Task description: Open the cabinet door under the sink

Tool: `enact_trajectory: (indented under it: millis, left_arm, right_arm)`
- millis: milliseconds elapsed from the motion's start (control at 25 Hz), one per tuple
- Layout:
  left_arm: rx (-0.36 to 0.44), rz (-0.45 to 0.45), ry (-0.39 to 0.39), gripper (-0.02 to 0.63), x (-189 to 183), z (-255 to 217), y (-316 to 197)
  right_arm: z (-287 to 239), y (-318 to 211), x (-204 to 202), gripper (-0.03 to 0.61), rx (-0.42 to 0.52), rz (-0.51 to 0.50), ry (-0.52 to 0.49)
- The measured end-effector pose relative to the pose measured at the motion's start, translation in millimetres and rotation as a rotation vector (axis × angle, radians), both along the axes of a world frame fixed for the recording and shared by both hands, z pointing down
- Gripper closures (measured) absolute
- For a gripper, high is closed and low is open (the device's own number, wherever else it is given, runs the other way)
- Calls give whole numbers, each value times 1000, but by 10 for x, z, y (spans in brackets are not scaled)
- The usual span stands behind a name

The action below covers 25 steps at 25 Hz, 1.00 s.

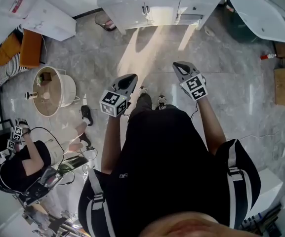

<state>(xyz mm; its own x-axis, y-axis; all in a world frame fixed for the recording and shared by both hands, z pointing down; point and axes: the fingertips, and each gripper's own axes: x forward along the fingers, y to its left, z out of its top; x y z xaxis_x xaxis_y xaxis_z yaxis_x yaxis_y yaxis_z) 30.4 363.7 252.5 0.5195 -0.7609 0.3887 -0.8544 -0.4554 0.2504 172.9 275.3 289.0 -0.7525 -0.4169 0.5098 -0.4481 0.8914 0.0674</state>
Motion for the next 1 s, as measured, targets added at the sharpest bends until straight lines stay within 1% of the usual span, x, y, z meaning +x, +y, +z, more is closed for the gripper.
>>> enact_trajectory:
  millis: [240, 440, 600, 760, 1000]
  left_arm:
    - [-17, 6, 35, 594, -227, 106, -156]
    - [-16, 6, 62, 594, -497, 147, -329]
    - [0, 6, 76, 594, -843, 157, -487]
    - [8, 15, 40, 594, -1270, 217, -582]
    - [-7, 34, 62, 594, -1691, 305, -654]
  right_arm:
    - [127, -130, -104, 518, -5, 38, 63]
    - [92, -323, -308, 518, 1, 70, 75]
    - [109, -441, -541, 518, 4, 113, 84]
    - [141, -548, -888, 518, 18, 128, 103]
    - [182, -638, -1224, 518, 28, 174, 104]
